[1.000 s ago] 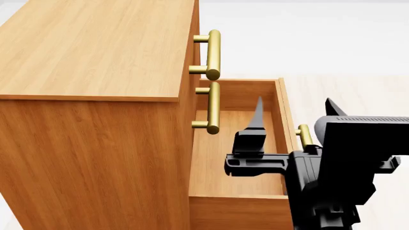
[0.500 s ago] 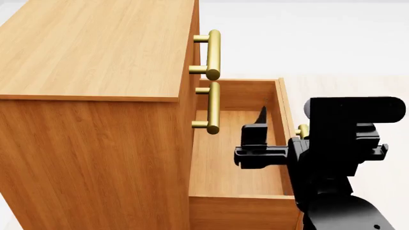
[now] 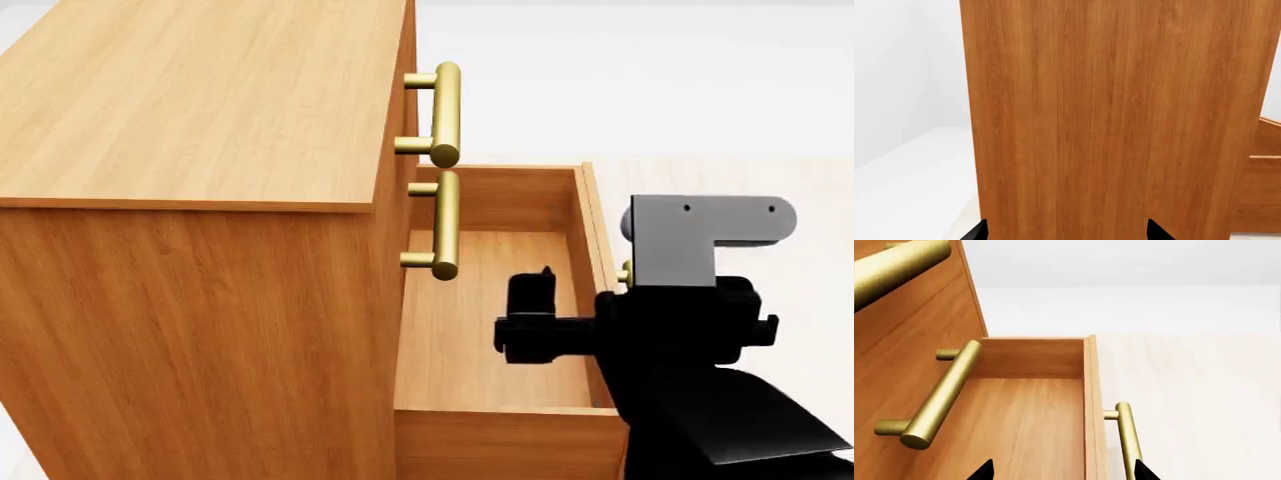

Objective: Put the bowl in the bottom drawer of the cabinet and close it.

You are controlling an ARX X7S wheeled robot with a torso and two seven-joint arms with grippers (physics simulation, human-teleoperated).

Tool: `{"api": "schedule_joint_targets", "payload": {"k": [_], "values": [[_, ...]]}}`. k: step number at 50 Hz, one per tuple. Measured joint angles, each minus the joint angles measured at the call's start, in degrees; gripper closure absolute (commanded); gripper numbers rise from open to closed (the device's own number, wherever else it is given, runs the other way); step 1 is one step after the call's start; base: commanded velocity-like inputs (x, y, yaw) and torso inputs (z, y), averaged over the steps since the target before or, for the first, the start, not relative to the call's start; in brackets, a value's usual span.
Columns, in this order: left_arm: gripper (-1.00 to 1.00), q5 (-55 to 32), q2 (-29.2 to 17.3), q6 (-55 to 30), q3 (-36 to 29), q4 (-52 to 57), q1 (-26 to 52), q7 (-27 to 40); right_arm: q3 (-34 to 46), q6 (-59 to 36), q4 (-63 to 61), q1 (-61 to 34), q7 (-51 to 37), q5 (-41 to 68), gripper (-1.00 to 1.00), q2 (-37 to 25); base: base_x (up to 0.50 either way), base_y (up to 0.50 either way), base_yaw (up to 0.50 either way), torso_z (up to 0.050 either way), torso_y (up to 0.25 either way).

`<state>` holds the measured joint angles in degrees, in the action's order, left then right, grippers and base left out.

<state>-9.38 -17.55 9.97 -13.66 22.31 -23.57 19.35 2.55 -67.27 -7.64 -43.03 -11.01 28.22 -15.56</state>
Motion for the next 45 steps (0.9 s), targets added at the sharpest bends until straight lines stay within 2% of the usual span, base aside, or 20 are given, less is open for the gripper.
{"api": "schedule_joint_targets", "payload": {"k": [20, 45], "values": [[-1.0, -0.14, -0.5, 0.32, -0.43, -0.07, 0.02, 0.62, -1.99, -6.02, 5.73, -3.15, -2.23, 1.2, -1.0, 1.17, 0.0, 0.0, 0.0, 0.0, 0.0], [-1.0, -0.6, -1.11, 0.64, -0.9, -0.07, 0.04, 1.2, -0.12, -5.09, 13.6, -4.76, -2.75, -0.4, -1.0, 0.66, 0.0, 0.0, 0.0, 0.0, 0.0]]}}
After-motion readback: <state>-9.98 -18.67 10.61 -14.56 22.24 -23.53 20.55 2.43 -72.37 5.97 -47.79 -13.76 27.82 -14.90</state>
